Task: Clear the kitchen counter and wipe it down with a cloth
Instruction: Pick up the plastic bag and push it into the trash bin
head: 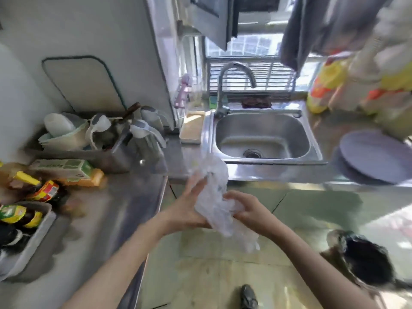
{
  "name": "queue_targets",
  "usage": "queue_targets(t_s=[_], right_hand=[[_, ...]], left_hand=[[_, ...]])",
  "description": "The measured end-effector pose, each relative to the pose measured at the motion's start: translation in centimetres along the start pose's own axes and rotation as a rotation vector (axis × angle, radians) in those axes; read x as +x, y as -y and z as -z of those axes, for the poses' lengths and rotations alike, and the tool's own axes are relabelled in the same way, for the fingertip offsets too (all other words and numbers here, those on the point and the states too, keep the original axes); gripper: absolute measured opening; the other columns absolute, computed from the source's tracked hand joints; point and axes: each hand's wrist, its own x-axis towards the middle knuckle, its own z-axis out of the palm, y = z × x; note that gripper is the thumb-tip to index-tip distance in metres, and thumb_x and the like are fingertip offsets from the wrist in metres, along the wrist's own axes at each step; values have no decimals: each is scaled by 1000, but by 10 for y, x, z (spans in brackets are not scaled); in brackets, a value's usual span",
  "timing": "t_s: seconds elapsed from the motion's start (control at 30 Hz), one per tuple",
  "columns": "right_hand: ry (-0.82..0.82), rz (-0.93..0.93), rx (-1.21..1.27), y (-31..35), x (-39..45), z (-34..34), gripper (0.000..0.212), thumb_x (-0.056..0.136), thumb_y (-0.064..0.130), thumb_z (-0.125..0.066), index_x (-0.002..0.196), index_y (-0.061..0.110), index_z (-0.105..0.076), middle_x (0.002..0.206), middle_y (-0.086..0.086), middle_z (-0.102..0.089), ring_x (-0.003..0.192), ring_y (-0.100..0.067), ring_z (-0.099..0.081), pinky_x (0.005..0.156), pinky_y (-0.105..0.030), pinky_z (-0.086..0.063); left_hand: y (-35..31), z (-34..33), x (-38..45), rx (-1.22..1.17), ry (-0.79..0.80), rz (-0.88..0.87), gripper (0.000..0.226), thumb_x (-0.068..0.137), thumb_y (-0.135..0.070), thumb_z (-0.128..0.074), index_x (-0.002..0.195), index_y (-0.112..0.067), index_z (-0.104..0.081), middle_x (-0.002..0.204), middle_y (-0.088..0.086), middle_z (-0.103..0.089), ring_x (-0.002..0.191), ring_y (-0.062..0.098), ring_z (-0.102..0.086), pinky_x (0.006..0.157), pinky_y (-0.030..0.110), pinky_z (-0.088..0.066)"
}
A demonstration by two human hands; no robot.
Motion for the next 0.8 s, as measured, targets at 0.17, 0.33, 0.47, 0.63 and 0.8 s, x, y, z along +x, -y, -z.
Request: queue_targets(t_s=[0.17,0.33,0.47,0.63,0.8], right_hand=[[-322,-94,190,-41,-64,76,36,76,3,-62,108,14,-51,102,3,-61,92,-3,-59,80,-14,-46],[-544,-200,415,-106,-136,160,64,60,18,-71,115,18,-40,110,6,-48,97,4,-51,76,-4,-42],[-589,-243,362,-164,-202,238,87,64,44,-75,135,46,-25,142,15,-26,129,-3,-33,98,-16,-34],[-382,-353,-110,-238,-247,310,86,65,65,-66,136,58,-17,155,14,-5,141,-9,-8,114,-28,-20],[-663,-574,208,-316,-270,330,55,74,51,-65,122,30,-51,119,8,-58,110,-11,-54,90,-29,-44]], left_hand=[[-50,-114,72,-204,214,-9,79,47,-46,-81,116,-43,-43,125,0,-53,113,17,-54,97,34,-47],[-97,-225,139,-193,236,-13,57,53,-43,-74,105,-28,-55,91,-18,-68,88,3,-62,79,21,-49],[-126,-316,194,-60,264,-16,43,59,-47,-68,96,-25,-61,90,-15,-64,85,4,-62,76,20,-47],[-155,-430,254,122,462,-50,21,74,-30,-62,96,-29,-63,93,-21,-62,86,-9,-57,74,5,-42],[-169,-514,295,-180,411,96,45,52,-50,-59,90,-25,-62,88,-14,-64,75,-10,-61,63,12,-48]])
